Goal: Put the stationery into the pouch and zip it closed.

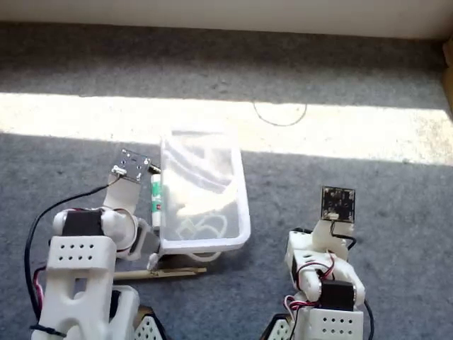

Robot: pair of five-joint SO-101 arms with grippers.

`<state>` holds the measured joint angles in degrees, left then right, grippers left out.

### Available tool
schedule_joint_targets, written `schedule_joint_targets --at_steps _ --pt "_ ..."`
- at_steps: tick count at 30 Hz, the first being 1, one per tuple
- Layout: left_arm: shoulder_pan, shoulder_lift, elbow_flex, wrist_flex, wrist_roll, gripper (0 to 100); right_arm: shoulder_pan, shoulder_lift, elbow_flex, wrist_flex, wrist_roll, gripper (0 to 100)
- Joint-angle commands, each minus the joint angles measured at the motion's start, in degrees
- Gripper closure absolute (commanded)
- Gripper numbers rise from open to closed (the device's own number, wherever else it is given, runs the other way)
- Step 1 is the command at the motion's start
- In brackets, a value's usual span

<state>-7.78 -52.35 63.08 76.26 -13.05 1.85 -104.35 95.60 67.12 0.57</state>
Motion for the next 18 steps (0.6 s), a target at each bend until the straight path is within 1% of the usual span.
schedule_joint_targets --at_steps 1,6,9,10,13,15,18 --pt "7.5 0.4 -2.8 -1.8 5.5 72 0.5 -0.9 5.4 -1.6 -0.3 95.7" --pt "11.7 0.4 -2.9 -7.1 10.5 72 0.5 -0.9 5.4 -1.6 -0.2 95.7" --pt "11.6 0.4 -6.3 -8.0 12.5 72 0.6 -0.9 5.4 -1.6 -0.2 95.7" --pt "10.9 0.4 -8.2 -7.8 12.7 72 0.7 -0.9 5.4 -1.6 -0.2 95.7" --pt "6.8 0.4 -14.7 -4.0 12.7 72 0.7 -0.9 5.4 -1.6 -0.2 95.7" --pt "3.0 0.4 -18.2 -1.8 12.5 72 0.8 -0.9 5.4 -1.6 -0.1 95.7" --pt "-3.9 0.4 -20.1 -1.3 12.3 72 0.9 -0.9 5.1 -1.6 0.0 95.7"
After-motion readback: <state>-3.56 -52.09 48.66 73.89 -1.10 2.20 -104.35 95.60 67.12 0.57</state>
